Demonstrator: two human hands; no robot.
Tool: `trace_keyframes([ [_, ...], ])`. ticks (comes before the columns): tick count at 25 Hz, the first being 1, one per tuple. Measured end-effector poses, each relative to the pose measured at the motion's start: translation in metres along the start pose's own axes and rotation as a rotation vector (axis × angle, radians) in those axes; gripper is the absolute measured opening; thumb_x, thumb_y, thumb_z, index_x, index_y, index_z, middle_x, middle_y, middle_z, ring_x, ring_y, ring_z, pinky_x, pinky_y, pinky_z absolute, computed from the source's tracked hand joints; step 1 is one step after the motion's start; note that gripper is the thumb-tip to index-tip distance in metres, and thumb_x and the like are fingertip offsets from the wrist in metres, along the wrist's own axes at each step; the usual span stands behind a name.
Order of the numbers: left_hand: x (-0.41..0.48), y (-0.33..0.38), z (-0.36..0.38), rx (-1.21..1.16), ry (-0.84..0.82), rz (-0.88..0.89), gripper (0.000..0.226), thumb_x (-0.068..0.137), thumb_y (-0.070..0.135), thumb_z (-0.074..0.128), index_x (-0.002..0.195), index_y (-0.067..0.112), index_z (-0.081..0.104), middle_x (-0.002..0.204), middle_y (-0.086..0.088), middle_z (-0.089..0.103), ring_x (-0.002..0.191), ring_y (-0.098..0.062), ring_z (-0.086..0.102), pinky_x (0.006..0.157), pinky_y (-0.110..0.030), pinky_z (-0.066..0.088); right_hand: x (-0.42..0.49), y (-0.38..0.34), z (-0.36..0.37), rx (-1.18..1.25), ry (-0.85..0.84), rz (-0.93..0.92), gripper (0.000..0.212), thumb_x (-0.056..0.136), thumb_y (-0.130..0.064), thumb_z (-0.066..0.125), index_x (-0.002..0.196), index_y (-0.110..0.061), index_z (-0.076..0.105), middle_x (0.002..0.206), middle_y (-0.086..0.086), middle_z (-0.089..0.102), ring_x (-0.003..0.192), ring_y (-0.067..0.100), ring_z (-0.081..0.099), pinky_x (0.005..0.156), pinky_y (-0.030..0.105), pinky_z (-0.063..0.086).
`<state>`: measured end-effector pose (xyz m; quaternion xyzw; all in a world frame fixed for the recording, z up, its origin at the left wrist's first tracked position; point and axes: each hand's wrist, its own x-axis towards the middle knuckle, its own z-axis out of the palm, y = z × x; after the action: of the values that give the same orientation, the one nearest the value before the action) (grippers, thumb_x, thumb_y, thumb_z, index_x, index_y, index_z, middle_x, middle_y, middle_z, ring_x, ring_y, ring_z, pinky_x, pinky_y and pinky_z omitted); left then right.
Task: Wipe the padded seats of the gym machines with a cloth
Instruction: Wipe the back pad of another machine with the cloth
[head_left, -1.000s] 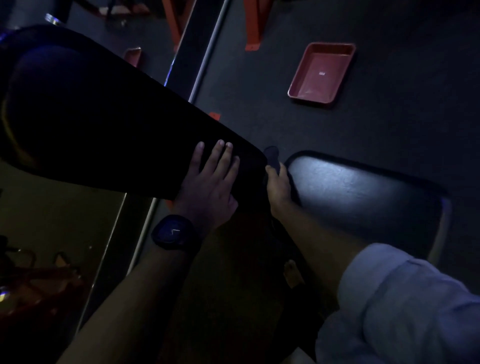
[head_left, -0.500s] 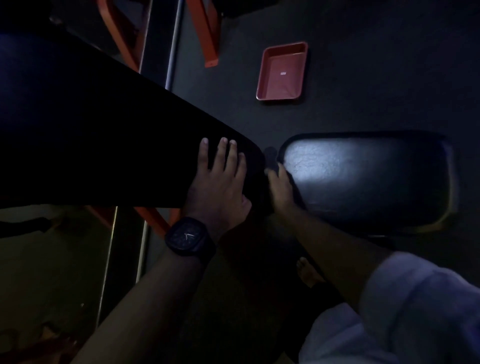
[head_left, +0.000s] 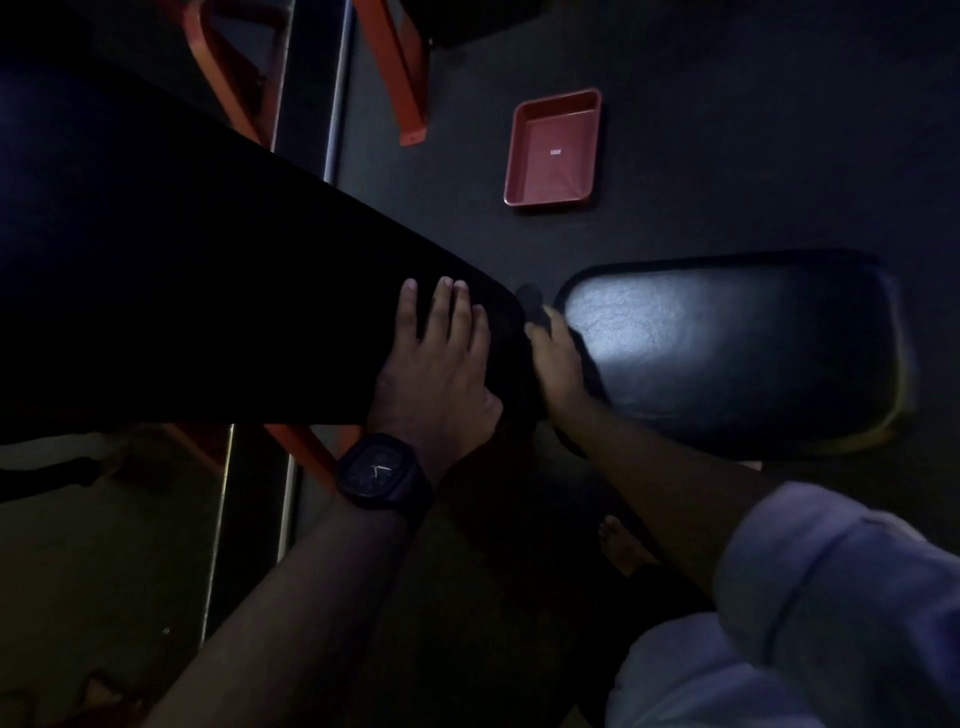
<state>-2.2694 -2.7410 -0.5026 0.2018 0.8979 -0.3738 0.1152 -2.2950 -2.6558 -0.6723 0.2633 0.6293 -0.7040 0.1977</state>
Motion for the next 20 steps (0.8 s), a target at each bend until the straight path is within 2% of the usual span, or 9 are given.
trace_keyframes([
  [3,0.000,0.002,-0.001,0.003,-0.004,0.006,0.082,0.091,0.051,0.037,0.157,0.003,0.025,0.165,-0.023,0.018,0.155,-0.035,0.012,0.123,-0.062,0.002,0.023,-0.030,0.002,-0.110,0.028,-0.005,0.048,0.100,-0.040,0.049,0.147,-0.038,0.043,0.141,0.005,0.059,0.126,0.029,0.054,0.104,0.034,0.039],
  [6,0.000,0.002,-0.001,0.002,-0.008,-0.011,0.083,0.090,0.051,0.038,0.157,0.003,0.026,0.165,-0.024,0.019,0.155,-0.035,0.012,0.123,-0.062,0.002,-0.015,0.006,-0.002,-0.108,-0.028,0.058,0.051,0.100,-0.042,0.048,0.150,-0.042,0.037,0.144,0.006,0.056,0.128,0.030,0.053,0.106,0.035,0.038],
  [11,0.001,0.002,0.002,0.007,-0.010,0.008,0.083,0.093,0.053,0.034,0.158,0.003,0.022,0.166,-0.024,0.015,0.156,-0.035,0.009,0.123,-0.062,0.000,0.019,-0.031,0.001,-0.124,0.024,0.012,0.043,0.101,-0.046,0.044,0.144,-0.044,0.046,0.140,0.002,0.059,0.126,0.028,0.054,0.104,0.033,0.038],
  [13,0.000,0.002,0.002,-0.007,-0.009,0.007,0.083,0.092,0.053,0.036,0.158,0.003,0.023,0.166,-0.024,0.015,0.155,-0.035,0.010,0.123,-0.061,0.001,0.013,-0.016,0.000,-0.158,0.001,0.023,0.046,0.100,-0.051,0.042,0.146,-0.046,0.042,0.142,0.004,0.057,0.128,0.030,0.053,0.105,0.035,0.037],
  [15,0.001,0.002,0.002,-0.007,0.002,-0.002,0.083,0.090,0.052,0.038,0.157,0.003,0.027,0.165,-0.024,0.018,0.155,-0.035,0.013,0.123,-0.061,0.002,-0.013,0.008,-0.001,-0.140,-0.030,0.113,0.050,0.100,-0.052,0.042,0.149,-0.042,0.038,0.145,0.005,0.054,0.130,0.031,0.051,0.107,0.036,0.035],
  [18,0.001,0.001,0.003,-0.006,-0.004,0.014,0.083,0.090,0.051,0.038,0.157,0.002,0.026,0.166,-0.024,0.017,0.155,-0.036,0.011,0.123,-0.061,0.000,0.007,0.002,0.002,-0.027,0.038,0.161,0.046,0.103,-0.045,0.042,0.145,-0.028,0.050,0.142,0.007,0.056,0.129,0.030,0.052,0.101,0.034,0.036],
  [20,0.000,0.002,0.003,-0.006,0.002,0.019,0.083,0.091,0.050,0.037,0.157,0.002,0.023,0.166,-0.024,0.015,0.155,-0.036,0.010,0.124,-0.061,0.000,0.019,-0.013,0.003,-0.023,0.037,0.172,0.045,0.102,-0.044,0.043,0.143,-0.027,0.053,0.141,0.006,0.057,0.129,0.029,0.052,0.100,0.032,0.037],
])
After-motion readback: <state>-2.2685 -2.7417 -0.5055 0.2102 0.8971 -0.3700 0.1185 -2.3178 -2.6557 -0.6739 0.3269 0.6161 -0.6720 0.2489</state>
